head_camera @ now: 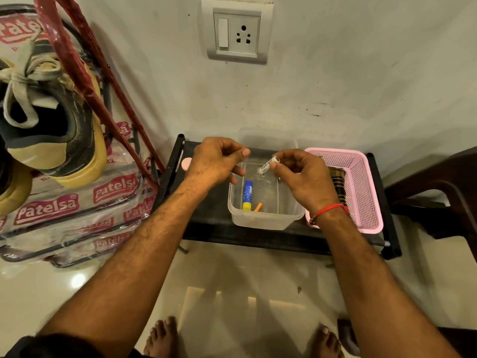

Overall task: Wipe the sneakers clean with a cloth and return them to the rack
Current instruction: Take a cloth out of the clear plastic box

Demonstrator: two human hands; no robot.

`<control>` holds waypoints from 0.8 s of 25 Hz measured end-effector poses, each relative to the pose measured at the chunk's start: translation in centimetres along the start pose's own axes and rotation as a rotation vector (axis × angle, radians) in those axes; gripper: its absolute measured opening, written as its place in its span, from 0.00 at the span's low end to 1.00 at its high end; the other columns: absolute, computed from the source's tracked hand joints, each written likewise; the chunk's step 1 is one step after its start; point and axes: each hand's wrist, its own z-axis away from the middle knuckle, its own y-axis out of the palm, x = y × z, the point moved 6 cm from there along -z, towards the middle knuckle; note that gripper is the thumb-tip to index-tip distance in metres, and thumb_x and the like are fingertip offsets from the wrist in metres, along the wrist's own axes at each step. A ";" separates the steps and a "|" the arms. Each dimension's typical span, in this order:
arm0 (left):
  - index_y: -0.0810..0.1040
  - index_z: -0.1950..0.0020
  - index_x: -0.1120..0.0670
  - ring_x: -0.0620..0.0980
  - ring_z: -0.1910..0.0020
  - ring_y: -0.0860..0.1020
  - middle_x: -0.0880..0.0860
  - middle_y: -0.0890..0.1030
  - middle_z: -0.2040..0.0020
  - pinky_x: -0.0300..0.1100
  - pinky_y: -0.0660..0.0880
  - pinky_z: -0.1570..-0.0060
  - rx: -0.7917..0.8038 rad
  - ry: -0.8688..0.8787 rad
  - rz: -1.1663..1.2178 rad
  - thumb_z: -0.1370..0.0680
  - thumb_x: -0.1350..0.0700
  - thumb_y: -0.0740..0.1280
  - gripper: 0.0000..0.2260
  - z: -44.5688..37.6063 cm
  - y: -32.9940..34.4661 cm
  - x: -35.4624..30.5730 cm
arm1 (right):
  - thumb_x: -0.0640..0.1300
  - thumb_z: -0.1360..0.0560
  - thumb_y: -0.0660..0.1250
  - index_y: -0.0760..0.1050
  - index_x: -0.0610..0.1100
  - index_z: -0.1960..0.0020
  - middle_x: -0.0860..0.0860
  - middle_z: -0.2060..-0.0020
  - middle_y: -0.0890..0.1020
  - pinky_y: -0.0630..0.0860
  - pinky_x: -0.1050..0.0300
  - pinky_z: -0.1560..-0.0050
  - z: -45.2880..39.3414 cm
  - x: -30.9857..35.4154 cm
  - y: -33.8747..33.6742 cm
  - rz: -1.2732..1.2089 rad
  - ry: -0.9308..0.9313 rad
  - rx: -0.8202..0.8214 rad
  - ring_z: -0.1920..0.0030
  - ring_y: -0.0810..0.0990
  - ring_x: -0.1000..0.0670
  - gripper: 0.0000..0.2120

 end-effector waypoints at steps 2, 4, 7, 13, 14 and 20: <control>0.82 0.44 0.53 0.46 0.64 0.85 0.48 0.84 0.54 0.39 0.81 0.69 -0.114 -0.016 -0.130 0.20 0.53 0.71 0.07 -0.9 -1.8 1.8 | 0.50 0.23 0.70 0.81 0.51 0.43 0.53 0.53 0.84 0.72 0.43 0.38 0.3 -0.5 0.3 0.503 -0.027 0.071 0.44 0.78 0.46 0.09; 0.83 0.45 0.51 0.47 0.58 0.84 0.46 0.83 0.53 0.40 0.80 0.63 -0.204 -0.024 -0.264 0.19 0.51 0.70 0.07 -1.6 -3.7 4.1 | 0.53 0.21 0.67 0.79 0.53 0.41 0.53 0.48 0.83 0.64 0.44 0.37 0.9 -0.7 1.1 0.830 -0.033 0.173 0.37 0.71 0.45 0.10; 0.83 0.40 0.53 0.53 0.39 0.78 0.53 0.80 0.39 0.46 0.75 0.43 -0.342 -0.007 -0.473 0.19 0.52 0.70 0.09 -2.2 -5.9 8.4 | 0.51 0.21 0.67 0.79 0.56 0.39 0.54 0.41 0.80 0.60 0.42 0.37 1.7 -0.3 2.2 0.961 -0.072 0.256 0.34 0.65 0.44 0.11; 0.70 0.23 0.49 0.62 0.28 0.64 0.51 0.65 0.20 0.57 0.63 0.27 -0.198 0.037 -0.792 0.18 0.57 0.68 0.23 -2.7 -4.9 12.6 | 0.49 0.19 0.65 0.82 0.59 0.43 0.56 0.42 0.81 0.59 0.43 0.37 1.5 0.3 1.8 0.903 -0.088 0.231 0.35 0.69 0.47 0.09; 0.70 0.23 0.49 0.62 0.28 0.65 0.52 0.67 0.21 0.57 0.63 0.27 -0.209 0.046 -0.793 0.19 0.57 0.68 0.24 -2.6 -4.8 12.6 | 0.49 0.19 0.66 0.82 0.58 0.43 0.56 0.42 0.82 0.59 0.45 0.38 1.4 0.6 1.6 0.832 -0.106 0.178 0.36 0.71 0.47 0.09; 0.72 0.26 0.49 0.60 0.31 0.68 0.53 0.74 0.27 0.56 0.66 0.32 -0.267 0.058 -0.861 0.20 0.47 0.70 0.23 -2.5 -4.7 12.7 | 0.50 0.21 0.69 0.84 0.51 0.45 0.53 0.47 0.85 0.61 0.50 0.41 0.7 1.1 0.8 0.525 -0.163 0.022 0.43 0.79 0.49 0.08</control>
